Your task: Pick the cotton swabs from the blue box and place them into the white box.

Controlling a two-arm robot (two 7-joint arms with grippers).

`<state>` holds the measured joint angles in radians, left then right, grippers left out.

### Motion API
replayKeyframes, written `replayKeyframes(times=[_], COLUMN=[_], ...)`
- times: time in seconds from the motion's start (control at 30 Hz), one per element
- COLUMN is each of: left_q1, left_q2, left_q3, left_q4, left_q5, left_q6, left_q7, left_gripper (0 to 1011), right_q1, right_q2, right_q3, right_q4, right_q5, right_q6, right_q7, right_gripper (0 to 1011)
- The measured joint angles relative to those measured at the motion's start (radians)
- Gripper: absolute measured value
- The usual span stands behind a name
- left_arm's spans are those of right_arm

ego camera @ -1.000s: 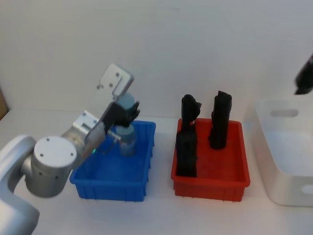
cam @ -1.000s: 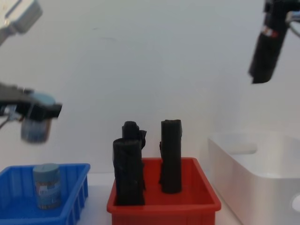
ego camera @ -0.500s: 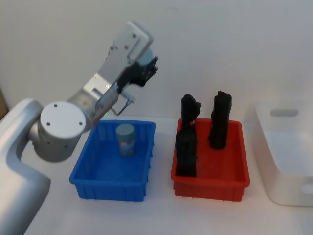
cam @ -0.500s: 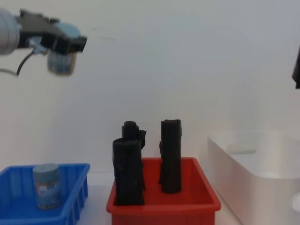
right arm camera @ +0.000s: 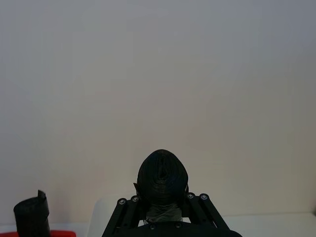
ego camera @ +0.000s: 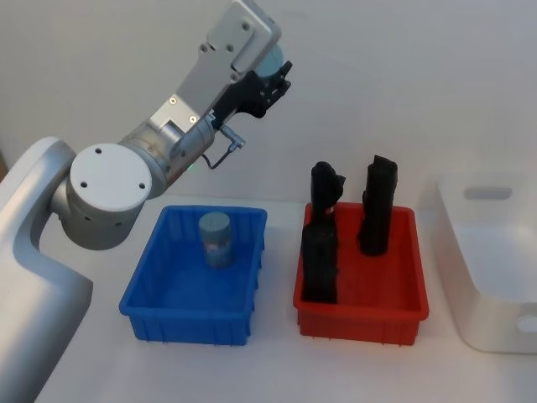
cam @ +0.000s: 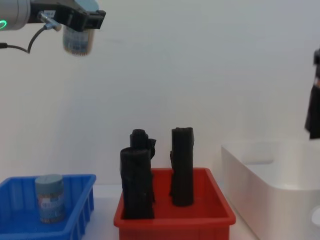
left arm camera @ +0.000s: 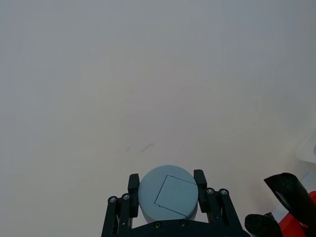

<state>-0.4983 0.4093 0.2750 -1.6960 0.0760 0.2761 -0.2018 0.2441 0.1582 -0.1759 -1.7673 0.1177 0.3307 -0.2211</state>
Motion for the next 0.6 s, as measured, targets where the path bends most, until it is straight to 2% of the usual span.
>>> replayKeyframes(times=[0.27,0.6], left_q1=[-0.005,-0.018], left_q2=[-0.002,-0.01], left_q3=[-0.006,-0.007], left_q4=[0.008,0.047], left_q5=[-0.035,-0.078], left_q6=[0.003,-0.001], left_q7=[-0.038,-0.095], left_gripper=[671,671], right_q1=[0.005,0.02], right_q2=[-0.037,-0.071], right_q3=[-0.021,-0.033], right_q4=[0.068,0.149], right_q5=[-0.005,-0.02], right_q6=[0.027,0.023], right_q7=[0.001,-0.027], right_gripper=[348,348])
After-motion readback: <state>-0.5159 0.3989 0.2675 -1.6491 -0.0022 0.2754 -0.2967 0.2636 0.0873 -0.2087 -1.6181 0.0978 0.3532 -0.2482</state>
